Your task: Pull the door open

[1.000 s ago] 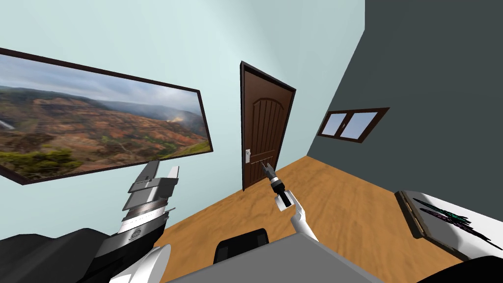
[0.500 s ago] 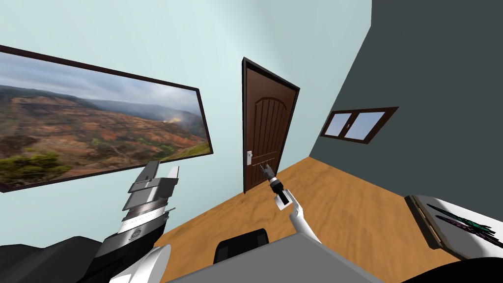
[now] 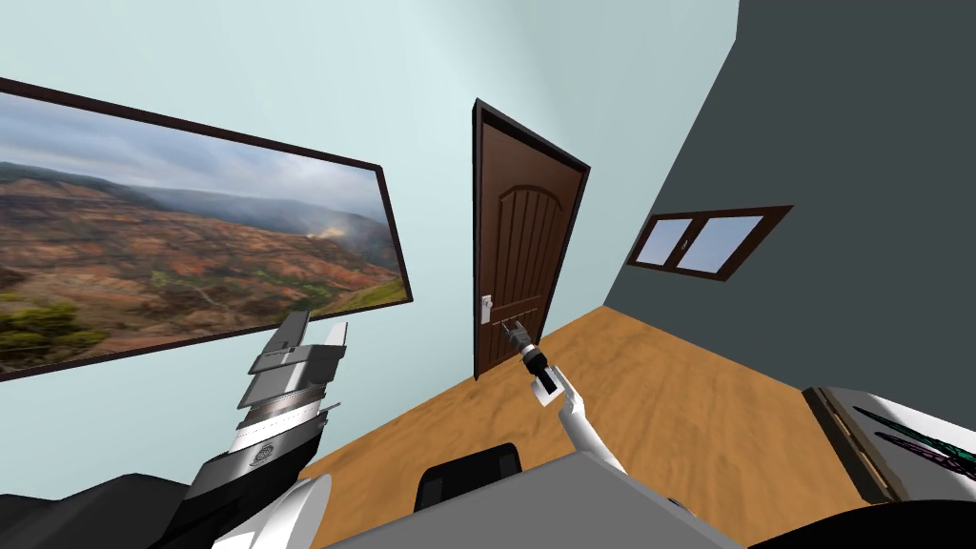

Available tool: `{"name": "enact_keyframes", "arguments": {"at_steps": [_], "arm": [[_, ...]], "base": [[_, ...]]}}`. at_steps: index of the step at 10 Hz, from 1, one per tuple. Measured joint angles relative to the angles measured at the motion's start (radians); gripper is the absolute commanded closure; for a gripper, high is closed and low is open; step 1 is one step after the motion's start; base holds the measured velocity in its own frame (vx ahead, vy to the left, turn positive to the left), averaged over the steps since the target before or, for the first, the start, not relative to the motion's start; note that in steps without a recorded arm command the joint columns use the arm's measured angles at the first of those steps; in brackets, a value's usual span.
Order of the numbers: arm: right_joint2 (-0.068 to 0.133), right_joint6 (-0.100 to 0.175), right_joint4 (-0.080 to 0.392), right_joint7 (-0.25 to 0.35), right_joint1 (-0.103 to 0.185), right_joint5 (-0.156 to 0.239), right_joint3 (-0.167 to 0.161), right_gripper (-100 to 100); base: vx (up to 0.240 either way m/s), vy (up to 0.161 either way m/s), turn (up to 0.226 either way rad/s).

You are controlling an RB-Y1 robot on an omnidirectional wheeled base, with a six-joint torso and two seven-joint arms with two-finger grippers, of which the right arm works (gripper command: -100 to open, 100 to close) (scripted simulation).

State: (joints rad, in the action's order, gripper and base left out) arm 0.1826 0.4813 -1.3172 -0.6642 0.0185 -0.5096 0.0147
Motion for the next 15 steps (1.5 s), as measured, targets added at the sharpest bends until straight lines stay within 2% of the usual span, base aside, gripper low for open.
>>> {"name": "enact_keyframes", "arguments": {"at_steps": [2,10,11,15], "arm": [[0.004,-0.008,0.033,-0.025,0.019,-0.018,-0.003,-100],[0.025,-0.013,0.190,-0.129,0.095,-0.083,-0.002,-100],[0.025,-0.013,0.193,-0.133,0.096,-0.084,-0.002,-100],[-0.036,-0.013,0.253,-0.177,0.150,-0.120,0.073,-100]], "base": [[0.097,0.015,0.015],[0.082,0.012,0.013],[0.045,-0.002,0.111],[0.068,-0.022,0.118]]}}
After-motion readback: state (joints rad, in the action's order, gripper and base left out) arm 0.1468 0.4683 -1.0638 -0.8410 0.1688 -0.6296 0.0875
